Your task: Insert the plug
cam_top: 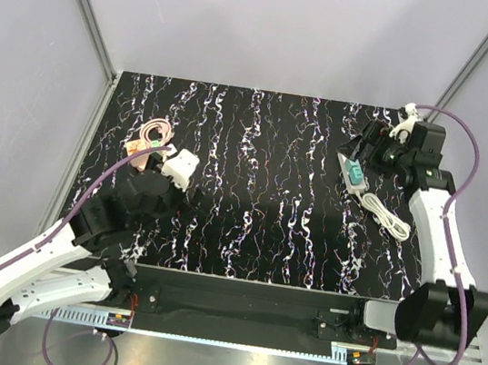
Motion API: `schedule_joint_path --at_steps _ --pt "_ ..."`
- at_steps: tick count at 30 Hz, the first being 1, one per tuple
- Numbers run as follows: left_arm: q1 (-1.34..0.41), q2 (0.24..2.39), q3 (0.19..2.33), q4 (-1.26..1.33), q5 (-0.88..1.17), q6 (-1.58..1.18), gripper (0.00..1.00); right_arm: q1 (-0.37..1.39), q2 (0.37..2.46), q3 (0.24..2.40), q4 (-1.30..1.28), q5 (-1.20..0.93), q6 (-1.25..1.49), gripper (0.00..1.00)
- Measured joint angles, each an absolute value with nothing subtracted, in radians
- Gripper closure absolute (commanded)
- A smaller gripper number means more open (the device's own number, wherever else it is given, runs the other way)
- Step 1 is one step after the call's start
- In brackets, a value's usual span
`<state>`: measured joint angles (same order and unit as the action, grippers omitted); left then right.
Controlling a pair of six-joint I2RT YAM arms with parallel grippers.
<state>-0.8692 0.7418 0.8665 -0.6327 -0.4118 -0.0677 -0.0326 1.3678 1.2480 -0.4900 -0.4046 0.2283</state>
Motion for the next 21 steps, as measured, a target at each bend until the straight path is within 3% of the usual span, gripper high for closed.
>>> schedule_joint_path --at_steps 5,11,21 --pt "-0.869 0.751 0.876 -0.636 -0.38 -0.097 0.01 -0.031 1.224 1.137 -0.486 -0.588 0.433 0.0" --pt "-0.868 0.791 0.947 -0.633 -0.289 -0.205 0.01 -0.029 1.013 0.963 -0.524 -0.612 0.534 0.01" --pt "-0.868 0.838 1.077 -0.567 -0.246 -0.346 0.01 -0.029 0.85 0.999 -0.559 -0.592 0.551 0.0"
